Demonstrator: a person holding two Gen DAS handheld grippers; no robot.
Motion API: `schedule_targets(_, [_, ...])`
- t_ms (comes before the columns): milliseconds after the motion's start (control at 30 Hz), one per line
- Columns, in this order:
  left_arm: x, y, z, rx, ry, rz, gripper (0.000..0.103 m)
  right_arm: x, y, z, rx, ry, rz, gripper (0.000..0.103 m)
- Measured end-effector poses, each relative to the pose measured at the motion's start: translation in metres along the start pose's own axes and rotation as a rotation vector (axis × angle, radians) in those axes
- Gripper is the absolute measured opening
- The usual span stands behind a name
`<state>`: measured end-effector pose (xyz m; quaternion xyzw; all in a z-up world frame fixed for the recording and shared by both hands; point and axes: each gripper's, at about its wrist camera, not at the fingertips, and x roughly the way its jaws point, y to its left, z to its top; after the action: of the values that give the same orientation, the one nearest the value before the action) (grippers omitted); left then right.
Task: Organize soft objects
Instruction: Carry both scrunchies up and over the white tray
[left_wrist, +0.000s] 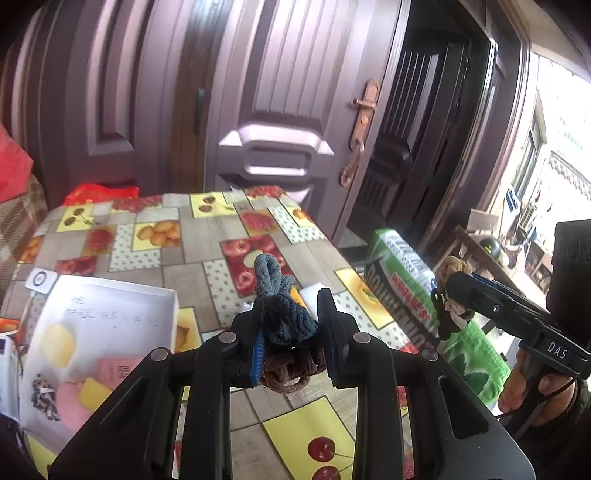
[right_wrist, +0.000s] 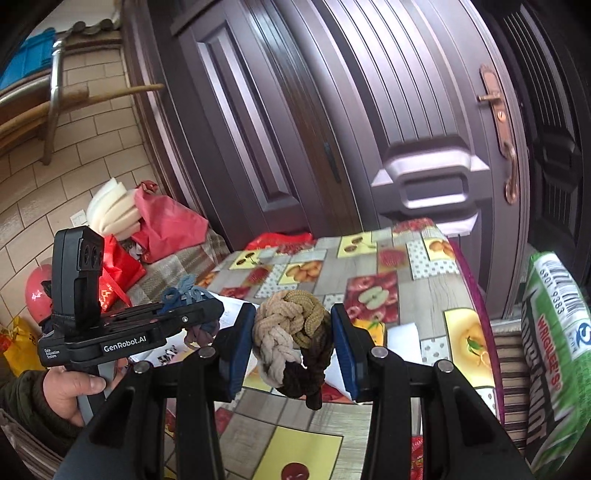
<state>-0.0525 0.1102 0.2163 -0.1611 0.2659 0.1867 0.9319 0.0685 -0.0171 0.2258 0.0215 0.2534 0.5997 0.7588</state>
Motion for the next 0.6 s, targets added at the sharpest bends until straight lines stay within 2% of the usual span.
schedule_targets(367, [-0.053,0.02,-0.007,-0.028,-0.093,0.023,0.025,-0.021,0.029,0.017,-0.042,-0.076,-0.009,0.041])
schedule_targets(600, [-0.073,0.04,-0.011,-0.06,-0.124,0.047,0.025,-0.02,0.047,0.02,-0.061,-0.085,0.002,0.041])
